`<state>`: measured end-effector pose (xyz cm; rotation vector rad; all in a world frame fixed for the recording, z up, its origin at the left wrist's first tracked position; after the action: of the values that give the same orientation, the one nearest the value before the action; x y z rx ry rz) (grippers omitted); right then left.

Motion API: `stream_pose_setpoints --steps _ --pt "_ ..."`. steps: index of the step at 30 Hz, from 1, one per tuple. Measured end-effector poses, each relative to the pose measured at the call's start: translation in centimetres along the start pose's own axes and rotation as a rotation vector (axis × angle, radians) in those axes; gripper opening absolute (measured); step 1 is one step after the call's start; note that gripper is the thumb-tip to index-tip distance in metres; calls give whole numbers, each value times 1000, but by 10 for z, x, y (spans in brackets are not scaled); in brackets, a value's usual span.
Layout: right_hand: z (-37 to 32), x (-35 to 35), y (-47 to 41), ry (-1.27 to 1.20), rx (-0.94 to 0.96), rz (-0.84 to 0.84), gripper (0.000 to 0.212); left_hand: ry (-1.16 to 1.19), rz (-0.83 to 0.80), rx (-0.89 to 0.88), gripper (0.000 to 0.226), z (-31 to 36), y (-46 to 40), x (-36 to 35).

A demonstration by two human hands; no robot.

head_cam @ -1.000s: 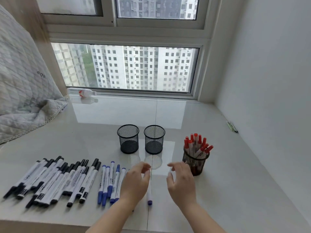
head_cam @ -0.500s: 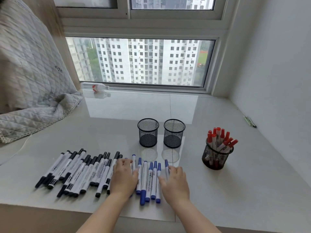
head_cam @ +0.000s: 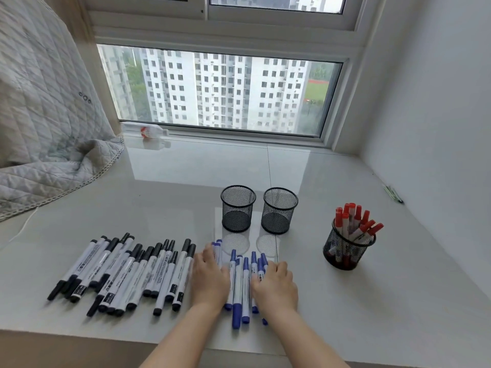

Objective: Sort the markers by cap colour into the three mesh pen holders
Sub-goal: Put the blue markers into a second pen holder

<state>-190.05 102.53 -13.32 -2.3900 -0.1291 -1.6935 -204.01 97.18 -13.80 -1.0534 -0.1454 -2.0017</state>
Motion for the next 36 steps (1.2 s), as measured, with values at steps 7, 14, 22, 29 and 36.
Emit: stream_pose_setpoints --steps 7,14,22,29,36 --pt "5 -2 -3 -18 11 18 46 54 -20 140 50 -6 -2 3" --pt "18 2 -11 -95 -67 -20 33 72 31 127 27 -7 -1 5" --pt "31 15 -41 -282 -191 -44 36 315 222 178 16 -12 3 15" --pt "-3 97 -108 -888 -90 264 42 356 252 216 13 -12 1 14" --pt "-19 107 -161 -1300 -279 448 26 327 256 222 9 -10 1 14"
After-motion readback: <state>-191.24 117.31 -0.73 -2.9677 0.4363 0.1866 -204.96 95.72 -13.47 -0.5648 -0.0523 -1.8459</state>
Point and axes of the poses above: each hand's wrist, its own y-axis away from the middle knuckle, its own x-axis out of the back of the hand, z = x × y, the point moved 4 cm from there along -y, towards the middle knuckle, and after that the axes turned 13 degrees about z, right-handed, at the moved point
